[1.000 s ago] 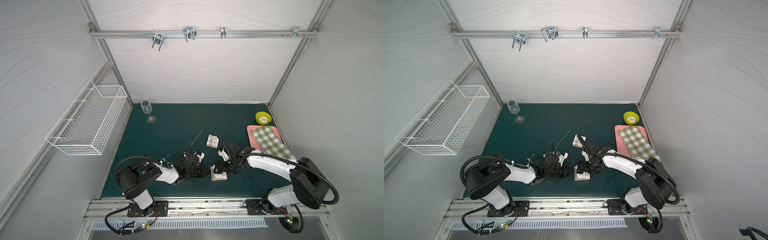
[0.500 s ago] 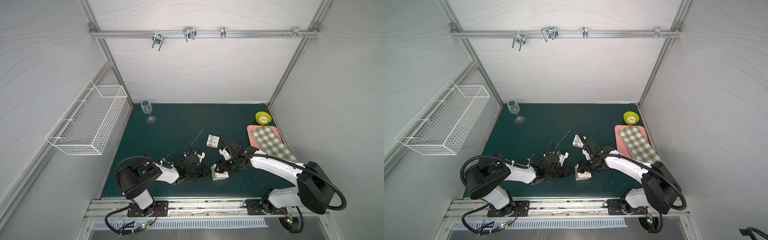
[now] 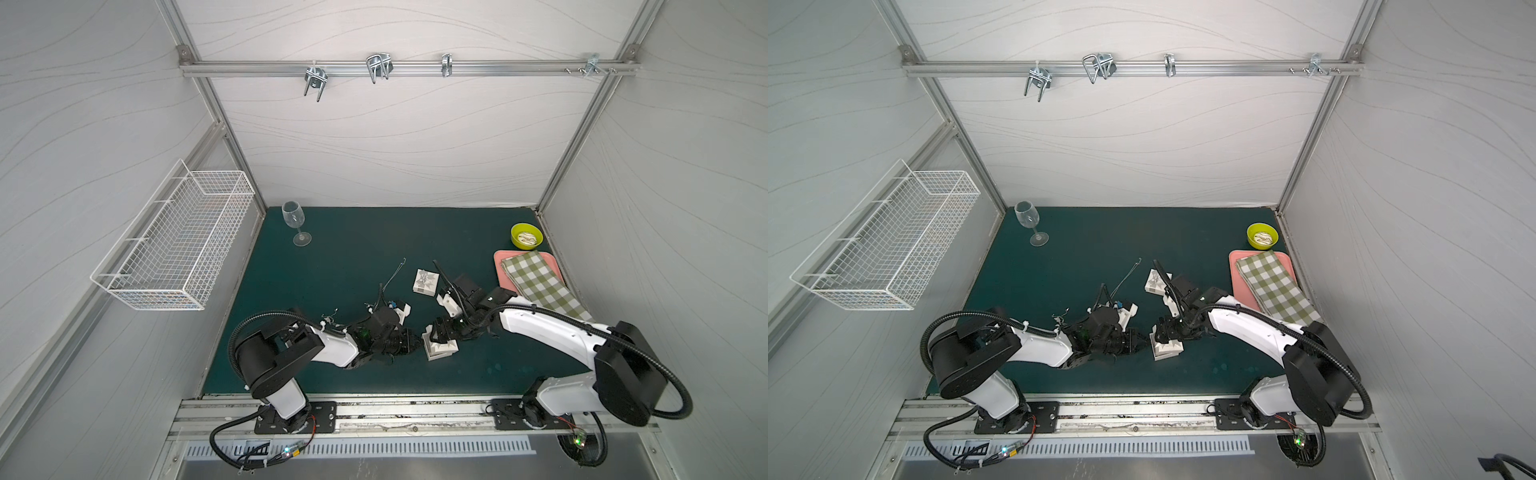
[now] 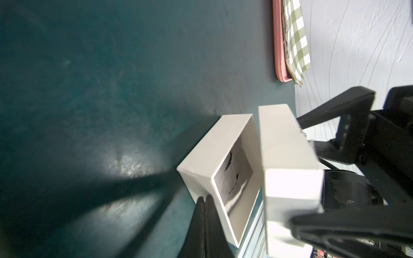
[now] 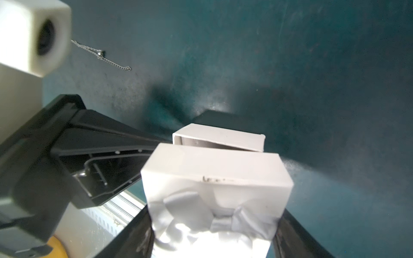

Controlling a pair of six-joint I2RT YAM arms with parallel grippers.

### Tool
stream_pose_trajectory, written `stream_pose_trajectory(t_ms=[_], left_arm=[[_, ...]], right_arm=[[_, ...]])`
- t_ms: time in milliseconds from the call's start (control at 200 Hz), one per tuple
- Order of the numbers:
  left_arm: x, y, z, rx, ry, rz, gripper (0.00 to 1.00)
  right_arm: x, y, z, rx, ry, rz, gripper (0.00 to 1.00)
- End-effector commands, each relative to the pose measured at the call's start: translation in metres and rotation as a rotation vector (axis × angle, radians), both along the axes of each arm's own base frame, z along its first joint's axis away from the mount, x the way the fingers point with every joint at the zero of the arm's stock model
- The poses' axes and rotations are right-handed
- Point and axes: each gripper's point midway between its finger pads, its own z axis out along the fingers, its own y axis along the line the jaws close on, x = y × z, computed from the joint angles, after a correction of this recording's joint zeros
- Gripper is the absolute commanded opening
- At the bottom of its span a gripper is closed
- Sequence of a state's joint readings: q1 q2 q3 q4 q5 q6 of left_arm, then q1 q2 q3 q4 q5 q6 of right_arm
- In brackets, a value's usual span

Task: Take the necklace out of the lift-off lid jewelry box
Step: Close the lid on the jewelry box.

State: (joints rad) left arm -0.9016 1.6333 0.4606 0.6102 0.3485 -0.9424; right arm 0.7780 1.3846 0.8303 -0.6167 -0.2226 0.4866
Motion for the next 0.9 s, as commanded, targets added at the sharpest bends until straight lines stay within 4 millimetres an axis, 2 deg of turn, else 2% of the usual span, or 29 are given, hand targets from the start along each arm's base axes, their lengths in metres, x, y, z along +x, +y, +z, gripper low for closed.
stream_pose_trajectory(t_ms=[0, 255, 680, 770, 895], left_arm=[[0.008, -0.013, 0.017, -0.044, -0.041, -0.010, 0.00], [0.009, -0.016, 0.015, -0.046, -0.040, -0.018, 0.00], [0.008, -0.019, 0.011, -0.051, -0.027, -0.031, 0.00], [0.008, -0.014, 0.010, -0.045, -0.024, -0.021, 0.00], [0.011, -0.002, 0.009, -0.038, -0.023, 0.007, 0.00]], right_arm=[[-0.006, 0.004, -0.002, -0.008, 0.027, 0.048, 0.76], [-0.011, 0.015, -0.002, -0.006, 0.033, 0.119, 0.76], [-0.015, 0.034, -0.007, 0.016, 0.086, 0.175, 0.83], [-0.016, 0.032, -0.009, 0.014, 0.088, 0.165, 0.80], [-0.012, 0.019, -0.017, -0.048, 0.080, 0.134, 0.76]])
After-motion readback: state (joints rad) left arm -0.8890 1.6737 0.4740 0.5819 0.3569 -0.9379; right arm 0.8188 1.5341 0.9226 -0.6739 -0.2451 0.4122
